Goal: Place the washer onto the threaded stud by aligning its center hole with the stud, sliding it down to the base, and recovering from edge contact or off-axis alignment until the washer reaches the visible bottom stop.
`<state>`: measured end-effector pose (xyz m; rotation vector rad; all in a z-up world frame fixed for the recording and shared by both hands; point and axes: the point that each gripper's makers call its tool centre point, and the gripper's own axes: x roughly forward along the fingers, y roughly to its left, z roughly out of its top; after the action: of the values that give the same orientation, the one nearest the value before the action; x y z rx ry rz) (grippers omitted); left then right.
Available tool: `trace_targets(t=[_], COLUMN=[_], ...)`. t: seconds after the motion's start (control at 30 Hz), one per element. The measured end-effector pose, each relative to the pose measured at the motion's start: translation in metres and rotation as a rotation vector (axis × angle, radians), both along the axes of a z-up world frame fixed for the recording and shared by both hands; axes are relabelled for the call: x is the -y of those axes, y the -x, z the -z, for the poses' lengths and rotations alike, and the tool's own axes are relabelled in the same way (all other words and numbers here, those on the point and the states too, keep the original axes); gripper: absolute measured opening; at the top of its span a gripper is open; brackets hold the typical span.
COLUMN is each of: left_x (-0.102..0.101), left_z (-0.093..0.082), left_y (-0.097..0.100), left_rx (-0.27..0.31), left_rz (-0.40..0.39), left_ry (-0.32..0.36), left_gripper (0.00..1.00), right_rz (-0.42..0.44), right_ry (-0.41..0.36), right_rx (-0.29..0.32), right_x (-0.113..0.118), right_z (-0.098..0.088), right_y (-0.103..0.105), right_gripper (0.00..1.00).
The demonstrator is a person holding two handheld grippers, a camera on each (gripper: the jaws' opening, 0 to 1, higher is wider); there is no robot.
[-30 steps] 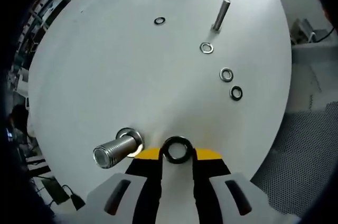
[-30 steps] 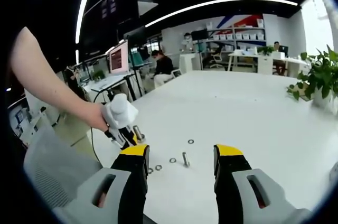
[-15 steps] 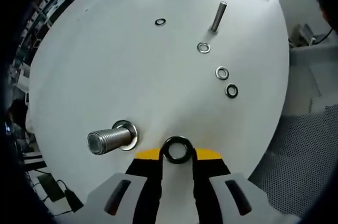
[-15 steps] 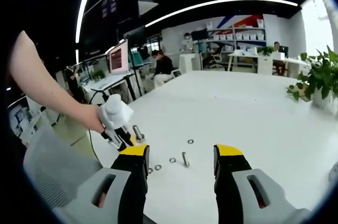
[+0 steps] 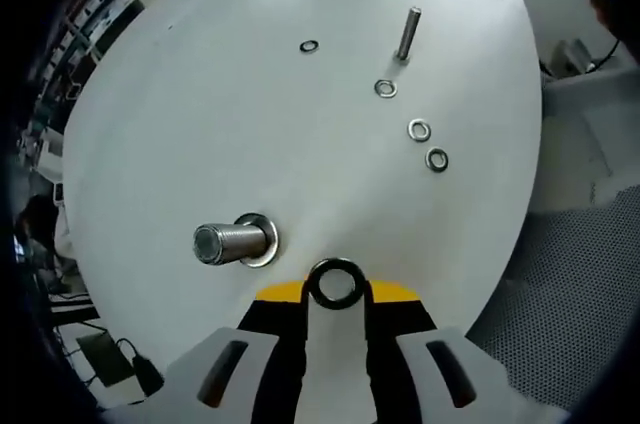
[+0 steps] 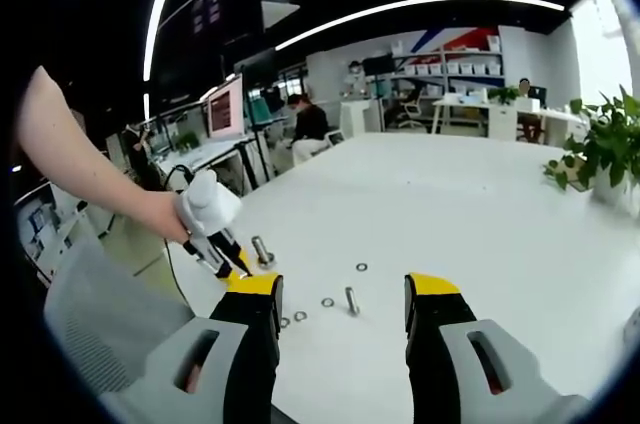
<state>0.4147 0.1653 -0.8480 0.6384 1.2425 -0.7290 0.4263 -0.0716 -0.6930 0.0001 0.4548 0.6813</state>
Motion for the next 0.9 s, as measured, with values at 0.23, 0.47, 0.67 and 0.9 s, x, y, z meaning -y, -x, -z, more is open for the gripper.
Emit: trace_targets(t=[0.23, 0.47, 0.67, 0.9], left_x=[-0.002, -0.005, -0.005, -0.007], left_z=[-0.011, -0.022, -0.035, -0.049], left_y=[-0.006, -0.015, -0.017, -0.027], left_rx=[0.027, 0.061, 0.086, 0.122], left_rz=[0.022, 0.040, 0.060, 0.072], left_ry=[0.004, 0.008, 0.014, 0.020], left_gripper=[0.19, 0.19, 0.19, 0.19], right_rz=[0.002, 0.000, -0.004, -0.005], right_ry=[-0.005, 0.000, 0.004, 0.003], right_rx=[-0.007, -0.007, -0.006, -0.008], right_x=[0.000, 0.000, -0.001, -0.001], right_z=[0.001, 0.001, 0.002, 0.002], right_y=[0.000, 0.001, 0.001, 0.001], right_gripper=[0.51, 0.51, 0.51, 0.51])
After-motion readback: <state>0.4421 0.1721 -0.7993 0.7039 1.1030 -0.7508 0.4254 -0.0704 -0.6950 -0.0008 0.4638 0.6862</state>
